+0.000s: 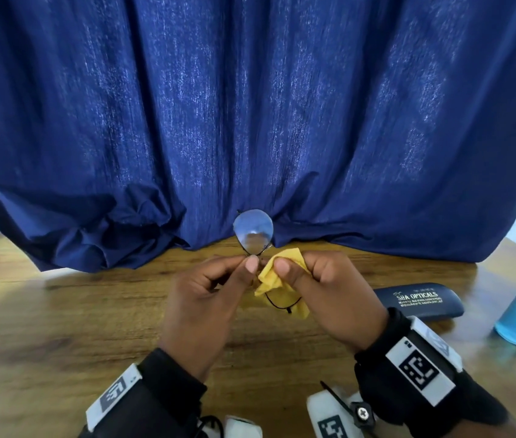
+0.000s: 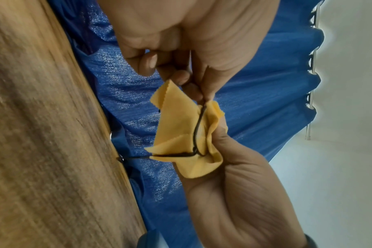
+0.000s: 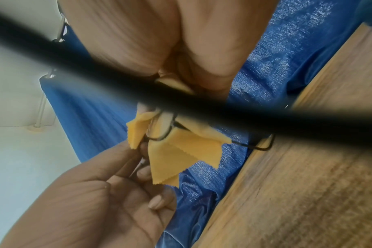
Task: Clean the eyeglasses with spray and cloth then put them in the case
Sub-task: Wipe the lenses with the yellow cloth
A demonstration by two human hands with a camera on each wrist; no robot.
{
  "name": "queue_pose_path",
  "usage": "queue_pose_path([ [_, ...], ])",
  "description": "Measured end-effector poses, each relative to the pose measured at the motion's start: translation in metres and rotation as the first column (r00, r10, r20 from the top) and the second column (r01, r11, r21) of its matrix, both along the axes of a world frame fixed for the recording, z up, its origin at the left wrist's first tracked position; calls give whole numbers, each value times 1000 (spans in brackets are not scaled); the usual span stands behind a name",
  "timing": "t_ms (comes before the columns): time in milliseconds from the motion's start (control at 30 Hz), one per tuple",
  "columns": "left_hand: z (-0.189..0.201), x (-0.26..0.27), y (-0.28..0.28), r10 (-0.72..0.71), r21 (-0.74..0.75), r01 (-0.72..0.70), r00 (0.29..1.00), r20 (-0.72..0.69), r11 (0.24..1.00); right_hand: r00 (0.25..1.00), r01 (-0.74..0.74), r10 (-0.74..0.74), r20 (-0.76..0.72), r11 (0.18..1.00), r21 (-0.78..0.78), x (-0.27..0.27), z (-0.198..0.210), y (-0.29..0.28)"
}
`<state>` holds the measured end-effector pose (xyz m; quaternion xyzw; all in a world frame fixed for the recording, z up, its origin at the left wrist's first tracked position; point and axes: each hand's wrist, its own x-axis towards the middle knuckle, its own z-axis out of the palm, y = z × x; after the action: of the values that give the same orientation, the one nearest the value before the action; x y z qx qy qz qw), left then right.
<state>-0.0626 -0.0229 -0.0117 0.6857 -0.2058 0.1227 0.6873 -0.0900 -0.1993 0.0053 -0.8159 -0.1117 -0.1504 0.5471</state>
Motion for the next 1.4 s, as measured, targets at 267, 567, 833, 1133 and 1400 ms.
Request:
queue_pose_path([
  [267,1,0,3,29,-37,-30,999,-26,999,984,-84,94,-153,994,72,-5,1,5],
  [567,2,-2,-1,-86,12,87,994,-69,996,997,39,-39,-66,999,-14,-4,2,5],
  [833,6,3,2,-51,-201,17,985,-165,979,980,-182,180,-87,983,-13,-4,0,6],
  [1133,9,4,3,-55,-206,13,978,-201,978,983,-127,125,-131,992,-10,-7,-2,15],
  [1400,6,-2,-1,-176,-154,144,961,-213,977,994,-106,106,-7,994,-1,-5,-7,16],
])
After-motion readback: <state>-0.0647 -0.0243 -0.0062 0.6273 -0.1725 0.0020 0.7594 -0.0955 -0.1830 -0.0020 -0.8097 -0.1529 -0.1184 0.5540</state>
